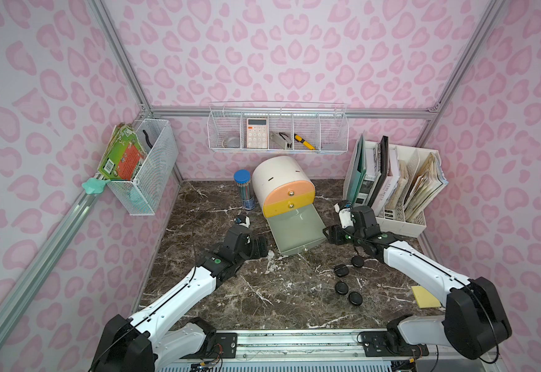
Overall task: Put the bluetooth earphones in the drawer according to color
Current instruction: Pick up the Bluetooth earphone from the center of the board.
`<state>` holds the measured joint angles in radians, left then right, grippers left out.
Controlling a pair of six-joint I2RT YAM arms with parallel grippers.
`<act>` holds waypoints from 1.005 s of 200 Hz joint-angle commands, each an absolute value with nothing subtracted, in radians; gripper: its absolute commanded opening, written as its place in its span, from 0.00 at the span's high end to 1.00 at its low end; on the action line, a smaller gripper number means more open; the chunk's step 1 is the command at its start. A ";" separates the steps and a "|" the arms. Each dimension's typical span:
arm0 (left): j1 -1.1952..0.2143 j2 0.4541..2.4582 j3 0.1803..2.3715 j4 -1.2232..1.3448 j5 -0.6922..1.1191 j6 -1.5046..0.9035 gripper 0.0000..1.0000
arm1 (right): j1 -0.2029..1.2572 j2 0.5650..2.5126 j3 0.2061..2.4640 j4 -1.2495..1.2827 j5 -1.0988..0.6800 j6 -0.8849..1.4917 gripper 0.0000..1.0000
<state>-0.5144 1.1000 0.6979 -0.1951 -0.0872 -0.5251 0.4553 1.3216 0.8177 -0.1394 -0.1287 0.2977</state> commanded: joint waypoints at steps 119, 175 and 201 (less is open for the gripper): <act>-0.514 1.127 0.710 -0.179 -0.122 -0.534 0.11 | 0.585 1.201 0.498 -0.172 0.065 0.620 0.11; -0.514 1.125 0.710 -0.181 -0.127 -0.529 0.11 | 0.681 1.299 0.524 -0.188 0.173 0.669 0.21; -0.514 1.124 0.713 -0.183 -0.129 -0.529 0.11 | 0.715 1.358 0.550 -0.216 0.217 0.693 0.26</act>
